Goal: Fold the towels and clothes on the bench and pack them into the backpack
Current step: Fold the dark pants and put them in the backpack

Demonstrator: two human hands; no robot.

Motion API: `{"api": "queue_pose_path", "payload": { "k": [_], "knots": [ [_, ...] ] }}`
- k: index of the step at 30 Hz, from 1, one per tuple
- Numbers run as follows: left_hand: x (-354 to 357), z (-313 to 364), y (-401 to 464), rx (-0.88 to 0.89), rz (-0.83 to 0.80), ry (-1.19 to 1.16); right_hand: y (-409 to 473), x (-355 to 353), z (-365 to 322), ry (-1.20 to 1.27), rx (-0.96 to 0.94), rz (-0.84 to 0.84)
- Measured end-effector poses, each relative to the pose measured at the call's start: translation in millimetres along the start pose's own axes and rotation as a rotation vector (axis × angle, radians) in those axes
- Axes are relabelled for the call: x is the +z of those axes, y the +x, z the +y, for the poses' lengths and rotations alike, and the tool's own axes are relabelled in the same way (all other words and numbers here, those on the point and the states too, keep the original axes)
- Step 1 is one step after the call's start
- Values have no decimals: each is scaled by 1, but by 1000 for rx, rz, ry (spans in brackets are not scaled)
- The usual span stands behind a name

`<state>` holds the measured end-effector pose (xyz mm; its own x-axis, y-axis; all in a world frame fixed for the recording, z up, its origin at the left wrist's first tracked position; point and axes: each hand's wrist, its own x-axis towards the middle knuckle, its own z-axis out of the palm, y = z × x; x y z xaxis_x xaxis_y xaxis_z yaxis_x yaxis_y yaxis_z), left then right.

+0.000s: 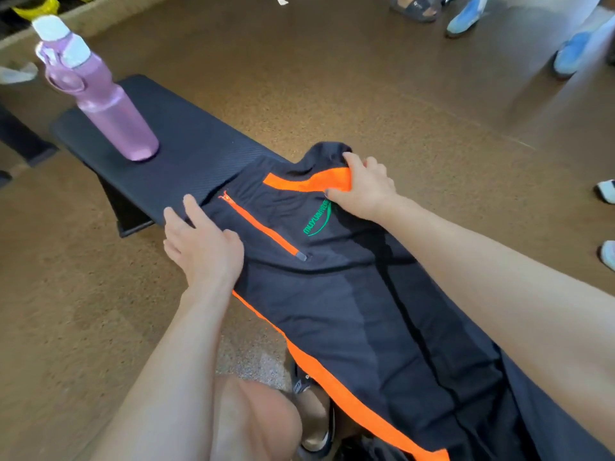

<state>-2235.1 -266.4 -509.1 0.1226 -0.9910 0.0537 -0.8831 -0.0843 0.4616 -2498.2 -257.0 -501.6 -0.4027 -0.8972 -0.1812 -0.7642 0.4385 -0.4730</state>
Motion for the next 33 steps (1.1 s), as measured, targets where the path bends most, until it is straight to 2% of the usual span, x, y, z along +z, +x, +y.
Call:
{"api": "queue_pose_path", "payload": {
  "k": [2,5,9,11,14,19,22,24,26,29,31,33],
  "knots": [
    [4,19,-17,144,-106,101,-17,-4,20,-54,96,-13],
    [14,53,-54,499,-275,191,-60,-19,66,14,168,-121],
    [26,92,-123,932,-551,323,-140,-40,141,-87,211,-195],
    [27,102,-160,1089,-627,372,-181,-50,177,-227,202,-92],
    [28,105,-220,1329,-577,359,-235,-60,218,-390,224,83],
    [38,96,-293,1604,-583,481,-293,-73,251,-360,370,238],
    [38,88,-302,1657,-549,499,-318,-77,244,-286,455,282],
    [33,84,-305,1626,-553,449,-331,-75,235,-174,504,239],
    [23,87,-310,1532,-542,417,-340,-71,229,-13,515,161],
    [5,99,-311,1252,-607,316,-349,-70,228,268,529,112],
    [-1,102,-303,1102,-639,265,-354,-78,233,434,576,233],
    [-6,98,-299,1095,-638,275,-363,-86,242,451,610,401]
  ]
}}
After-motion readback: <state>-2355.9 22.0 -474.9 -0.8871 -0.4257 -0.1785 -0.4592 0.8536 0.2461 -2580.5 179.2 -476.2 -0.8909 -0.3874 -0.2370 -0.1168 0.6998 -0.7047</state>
